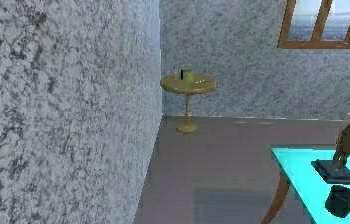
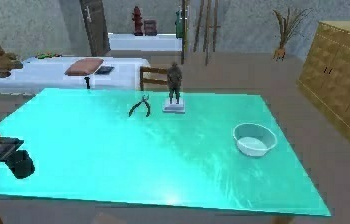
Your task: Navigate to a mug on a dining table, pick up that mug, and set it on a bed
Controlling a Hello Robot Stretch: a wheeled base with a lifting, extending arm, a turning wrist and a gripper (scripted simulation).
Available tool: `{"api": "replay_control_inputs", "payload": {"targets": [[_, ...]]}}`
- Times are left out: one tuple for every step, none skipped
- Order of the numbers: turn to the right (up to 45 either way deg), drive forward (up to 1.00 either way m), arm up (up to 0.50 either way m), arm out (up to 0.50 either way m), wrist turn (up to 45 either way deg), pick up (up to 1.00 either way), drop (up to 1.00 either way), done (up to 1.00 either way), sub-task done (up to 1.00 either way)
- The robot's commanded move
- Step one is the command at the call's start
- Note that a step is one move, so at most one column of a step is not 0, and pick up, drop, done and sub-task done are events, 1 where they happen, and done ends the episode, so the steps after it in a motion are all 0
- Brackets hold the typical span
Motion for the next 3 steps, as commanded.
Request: {"api": "replay_control_inputs", "payload": {"targets": [[0.0,0.35,0.0,0.0,0.0,0.0,0.0,0.0,0.0],[21.0,0.0,0.0,0.0,0.0,0.0,0.0,0.0,0.0],[0.0,0.6,0.0,0.0,0.0,0.0,0.0,0.0,0.0]]}}
